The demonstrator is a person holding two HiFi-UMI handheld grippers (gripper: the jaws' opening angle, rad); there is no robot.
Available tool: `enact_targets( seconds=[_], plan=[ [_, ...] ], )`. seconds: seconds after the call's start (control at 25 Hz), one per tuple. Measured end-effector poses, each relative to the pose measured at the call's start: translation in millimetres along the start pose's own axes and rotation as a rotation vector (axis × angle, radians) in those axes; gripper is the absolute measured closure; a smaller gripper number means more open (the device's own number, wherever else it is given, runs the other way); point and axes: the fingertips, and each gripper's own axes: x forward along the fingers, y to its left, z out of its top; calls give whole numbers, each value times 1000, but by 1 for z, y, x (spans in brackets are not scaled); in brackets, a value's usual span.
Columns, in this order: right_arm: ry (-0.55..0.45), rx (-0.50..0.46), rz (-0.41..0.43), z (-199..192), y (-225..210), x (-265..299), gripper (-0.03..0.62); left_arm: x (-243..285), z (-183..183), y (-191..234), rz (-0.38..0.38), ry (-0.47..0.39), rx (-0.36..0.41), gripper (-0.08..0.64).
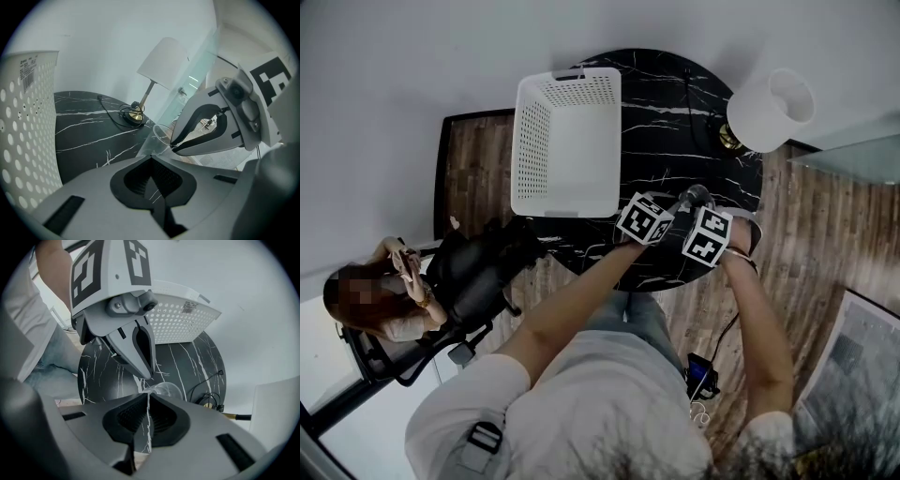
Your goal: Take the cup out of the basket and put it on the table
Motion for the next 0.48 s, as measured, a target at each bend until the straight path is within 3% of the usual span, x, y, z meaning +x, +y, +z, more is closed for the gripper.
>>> enact_targets(
  seconds=[0.48],
  plan=[
    [14,-9,7,-3,4,10,575,4,-4,2,-5,3,-16,555]
  ],
)
